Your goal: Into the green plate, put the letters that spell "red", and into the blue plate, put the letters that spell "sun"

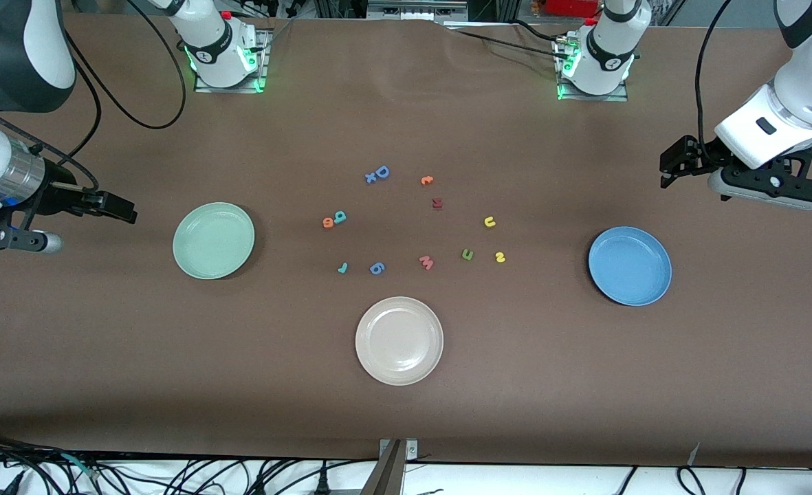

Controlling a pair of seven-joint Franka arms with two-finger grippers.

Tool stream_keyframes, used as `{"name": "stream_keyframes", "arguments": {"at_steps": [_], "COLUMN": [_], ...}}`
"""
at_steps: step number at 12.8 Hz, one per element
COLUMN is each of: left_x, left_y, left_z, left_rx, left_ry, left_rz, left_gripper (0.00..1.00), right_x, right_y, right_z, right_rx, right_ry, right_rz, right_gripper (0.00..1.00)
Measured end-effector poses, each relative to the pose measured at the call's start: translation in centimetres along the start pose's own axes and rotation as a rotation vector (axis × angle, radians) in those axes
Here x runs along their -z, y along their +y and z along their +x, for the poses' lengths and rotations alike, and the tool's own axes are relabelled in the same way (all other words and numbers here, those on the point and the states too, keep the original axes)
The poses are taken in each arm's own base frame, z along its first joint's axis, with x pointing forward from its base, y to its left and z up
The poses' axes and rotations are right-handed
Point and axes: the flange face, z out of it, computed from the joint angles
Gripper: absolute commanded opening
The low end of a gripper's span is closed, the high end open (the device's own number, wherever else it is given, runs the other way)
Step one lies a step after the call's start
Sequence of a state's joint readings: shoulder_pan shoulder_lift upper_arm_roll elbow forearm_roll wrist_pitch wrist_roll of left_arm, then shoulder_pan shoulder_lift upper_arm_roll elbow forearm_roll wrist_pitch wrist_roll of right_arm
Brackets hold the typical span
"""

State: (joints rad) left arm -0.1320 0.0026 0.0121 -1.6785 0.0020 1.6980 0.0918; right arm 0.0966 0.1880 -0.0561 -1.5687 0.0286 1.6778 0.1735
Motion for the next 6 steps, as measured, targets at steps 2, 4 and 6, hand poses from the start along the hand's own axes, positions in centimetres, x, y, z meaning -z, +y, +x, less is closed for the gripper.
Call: {"name": "stream_keyframes", "arguments": {"at_steps": [2, 4, 6], "left_x": [0.00, -0.01, -0.01], "left_y": [-0.07, -0.08, -0.09], "left_z": [0.00, 0.00, 0.00], "left_rx": [0.002, 0.002, 0.003], "left_ry": [0.000, 0.000, 0.000], "left_rz": [0.000, 0.000, 0.000], "left_gripper": [1.00, 1.00, 1.00], "right_x": [0.16, 0.20, 0.28], "right_y": [-0.01, -0.01, -0.01], "right_z": [0.02, 0.03, 0.04], "right_rx": [0.000, 0.000, 0.000], "right_ry": [0.003, 0.004, 0.006], "right_rz": [0.001, 0.001, 0.001], "right_gripper": [1.00, 1.00, 1.00]}}
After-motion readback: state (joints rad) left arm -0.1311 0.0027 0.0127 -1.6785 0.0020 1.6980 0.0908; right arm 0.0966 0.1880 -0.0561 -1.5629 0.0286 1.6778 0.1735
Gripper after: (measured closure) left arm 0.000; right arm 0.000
